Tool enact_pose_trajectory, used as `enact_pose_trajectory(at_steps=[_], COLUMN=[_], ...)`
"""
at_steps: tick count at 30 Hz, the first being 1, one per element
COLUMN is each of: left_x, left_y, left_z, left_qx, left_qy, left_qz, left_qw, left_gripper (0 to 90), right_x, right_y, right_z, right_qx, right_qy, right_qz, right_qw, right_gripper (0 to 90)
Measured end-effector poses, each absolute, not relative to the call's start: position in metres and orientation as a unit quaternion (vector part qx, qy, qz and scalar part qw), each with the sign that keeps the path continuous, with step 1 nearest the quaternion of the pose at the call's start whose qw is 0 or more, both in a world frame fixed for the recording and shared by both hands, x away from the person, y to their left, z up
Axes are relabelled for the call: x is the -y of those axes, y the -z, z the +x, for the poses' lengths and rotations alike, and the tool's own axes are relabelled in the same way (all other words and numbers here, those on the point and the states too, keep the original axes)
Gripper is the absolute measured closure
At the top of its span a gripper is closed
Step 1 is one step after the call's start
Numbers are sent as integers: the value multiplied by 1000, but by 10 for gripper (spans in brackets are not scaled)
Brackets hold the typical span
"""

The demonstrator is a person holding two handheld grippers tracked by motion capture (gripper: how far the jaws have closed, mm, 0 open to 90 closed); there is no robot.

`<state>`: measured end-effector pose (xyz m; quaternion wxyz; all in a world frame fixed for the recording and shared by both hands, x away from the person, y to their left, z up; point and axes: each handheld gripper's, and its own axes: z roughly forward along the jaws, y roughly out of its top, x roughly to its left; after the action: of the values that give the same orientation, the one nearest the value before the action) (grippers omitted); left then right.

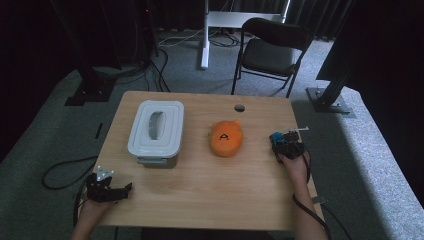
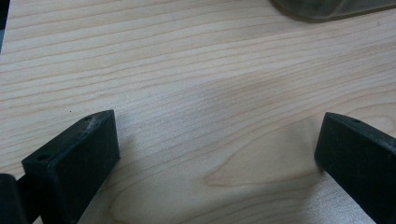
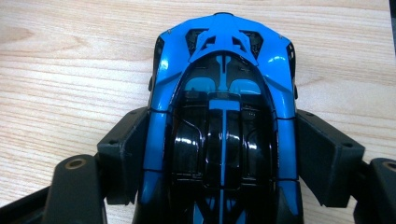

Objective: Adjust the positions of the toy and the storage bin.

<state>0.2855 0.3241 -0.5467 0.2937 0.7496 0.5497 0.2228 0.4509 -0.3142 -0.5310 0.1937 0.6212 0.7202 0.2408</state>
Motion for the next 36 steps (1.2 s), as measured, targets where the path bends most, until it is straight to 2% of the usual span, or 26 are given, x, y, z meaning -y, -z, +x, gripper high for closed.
enact_pose_trajectory(at_steps=[9,19,28,36], left_x=[-324,-324,-324,-324], left_y=[547,547,547,547], left_z=[286,285,285,286], left_qx=[-550,-550,-550,-550], left_qy=[-223,-223,-223,-223], left_qz=[750,750,750,750], left_qw=[294,294,294,294], left_gripper=[3,3,3,3], right_x=[320,313,309,306], right_y=[524,508,503,491], right_z=[444,422,385,344], right_qx=[-733,-758,-783,-801], right_qy=[-245,-262,-292,-303], right_qz=[610,569,531,497], right_qw=[173,179,142,141], right_gripper=[257,258,259,260])
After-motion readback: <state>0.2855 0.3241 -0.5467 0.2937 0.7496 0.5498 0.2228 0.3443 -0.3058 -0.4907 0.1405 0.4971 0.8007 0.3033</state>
